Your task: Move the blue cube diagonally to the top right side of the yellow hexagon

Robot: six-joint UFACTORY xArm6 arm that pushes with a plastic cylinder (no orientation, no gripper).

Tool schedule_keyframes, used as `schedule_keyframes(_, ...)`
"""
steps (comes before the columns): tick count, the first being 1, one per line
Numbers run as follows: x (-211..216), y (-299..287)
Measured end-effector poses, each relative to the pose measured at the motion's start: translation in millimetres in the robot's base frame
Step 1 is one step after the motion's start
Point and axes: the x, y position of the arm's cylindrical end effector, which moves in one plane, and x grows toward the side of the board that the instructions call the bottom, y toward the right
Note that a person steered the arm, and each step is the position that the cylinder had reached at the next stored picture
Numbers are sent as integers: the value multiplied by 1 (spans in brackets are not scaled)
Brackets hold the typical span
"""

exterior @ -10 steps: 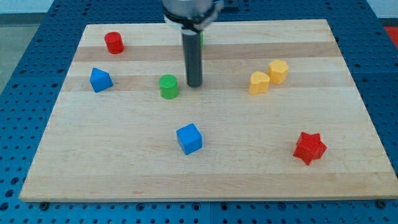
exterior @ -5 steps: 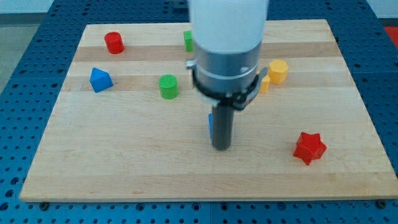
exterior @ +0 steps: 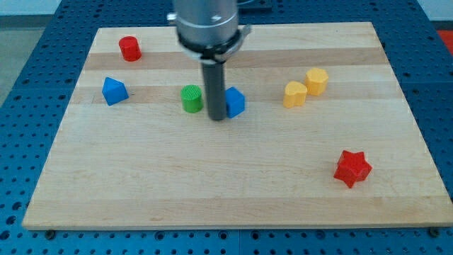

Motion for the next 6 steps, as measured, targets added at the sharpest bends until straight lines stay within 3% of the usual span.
schedule_keyframes(3, -118, 93)
schedule_keyframes(4, -140, 128)
schedule_keyframes(5, -122, 109)
schedule_keyframes(6, -125, 142)
